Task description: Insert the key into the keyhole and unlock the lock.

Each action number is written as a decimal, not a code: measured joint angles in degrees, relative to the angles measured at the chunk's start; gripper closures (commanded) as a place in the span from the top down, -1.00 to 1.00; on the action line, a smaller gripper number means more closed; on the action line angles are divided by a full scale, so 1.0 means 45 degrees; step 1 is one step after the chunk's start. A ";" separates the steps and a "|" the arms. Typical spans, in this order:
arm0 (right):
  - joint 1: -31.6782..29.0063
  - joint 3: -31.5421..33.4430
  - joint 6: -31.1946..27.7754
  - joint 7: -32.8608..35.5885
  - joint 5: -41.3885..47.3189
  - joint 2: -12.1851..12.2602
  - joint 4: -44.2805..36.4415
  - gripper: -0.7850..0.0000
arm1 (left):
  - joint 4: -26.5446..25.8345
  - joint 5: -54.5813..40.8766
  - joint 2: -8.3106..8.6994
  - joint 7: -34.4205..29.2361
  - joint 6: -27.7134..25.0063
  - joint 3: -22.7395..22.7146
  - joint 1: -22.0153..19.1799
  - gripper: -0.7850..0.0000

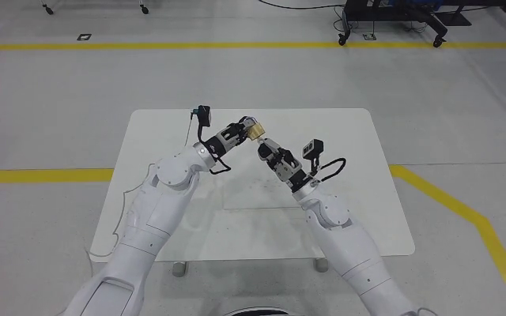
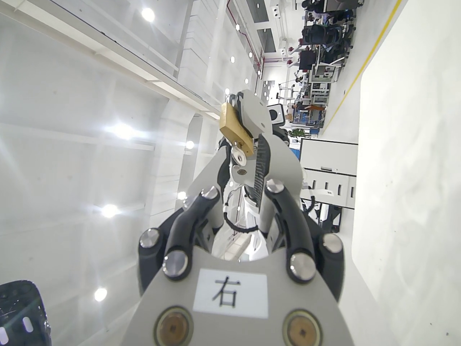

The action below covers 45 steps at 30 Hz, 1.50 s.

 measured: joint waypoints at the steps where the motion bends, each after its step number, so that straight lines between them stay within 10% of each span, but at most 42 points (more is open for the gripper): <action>1: 0.0028 -0.0018 0.0012 0.0002 0.0045 -0.0009 0.0015 -0.58 | 0.0000 -0.0002 0.0001 -0.0010 0.0001 -0.0006 0.0001 -1.00; 11: 0.0293 -0.0086 0.0155 0.0001 0.0390 -0.0079 0.0282 -1.00 | -0.0029 0.0196 0.0019 -0.0102 0.0005 -0.0007 0.0007 -1.00; 29: 0.0427 0.0026 0.1542 0.1970 0.4697 -0.0290 0.0858 -1.00 | -0.0162 0.0199 -0.0003 -0.0076 -0.0456 0.0047 0.0102 -1.00; 45: 0.0596 0.0798 0.5446 0.4364 0.9479 -0.0310 0.1704 -1.00 | -0.0364 0.0254 0.0019 0.0209 -0.1347 -0.0134 0.0290 -1.00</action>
